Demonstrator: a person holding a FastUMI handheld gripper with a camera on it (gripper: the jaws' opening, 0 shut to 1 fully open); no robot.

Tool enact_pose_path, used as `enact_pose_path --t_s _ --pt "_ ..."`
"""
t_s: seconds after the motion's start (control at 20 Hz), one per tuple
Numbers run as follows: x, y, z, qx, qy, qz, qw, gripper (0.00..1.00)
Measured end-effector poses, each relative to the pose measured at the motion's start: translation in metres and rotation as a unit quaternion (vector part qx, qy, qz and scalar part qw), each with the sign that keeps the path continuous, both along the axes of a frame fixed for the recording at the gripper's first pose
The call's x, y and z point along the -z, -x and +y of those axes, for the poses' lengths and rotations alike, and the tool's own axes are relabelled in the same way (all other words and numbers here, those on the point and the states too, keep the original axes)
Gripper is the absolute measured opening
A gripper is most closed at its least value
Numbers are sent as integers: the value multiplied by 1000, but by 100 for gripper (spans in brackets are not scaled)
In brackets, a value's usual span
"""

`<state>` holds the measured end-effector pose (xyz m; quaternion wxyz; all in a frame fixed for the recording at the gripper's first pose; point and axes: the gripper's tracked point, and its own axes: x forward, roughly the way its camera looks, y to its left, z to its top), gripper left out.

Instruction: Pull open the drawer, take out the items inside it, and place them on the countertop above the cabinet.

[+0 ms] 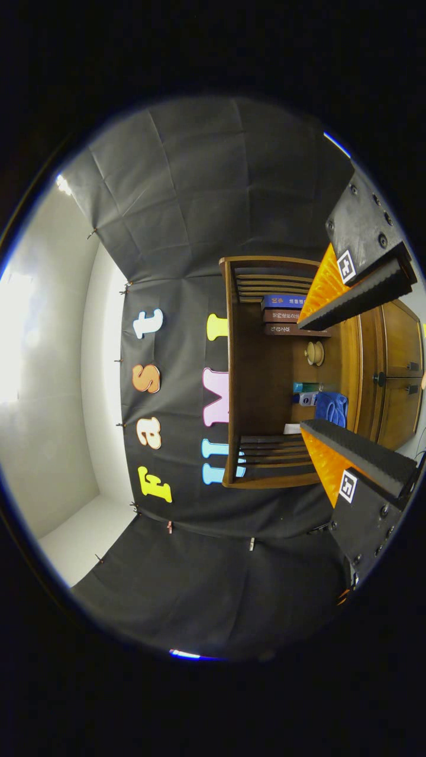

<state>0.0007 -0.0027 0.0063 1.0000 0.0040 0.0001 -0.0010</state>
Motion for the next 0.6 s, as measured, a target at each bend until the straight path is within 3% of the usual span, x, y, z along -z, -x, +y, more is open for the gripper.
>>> enact_pose_path --t_s 0.3,0.6 --pt "8 -3 2 -3 -1 5 1000 98" --pt "52 -19 9 -13 -13 27 999 98"
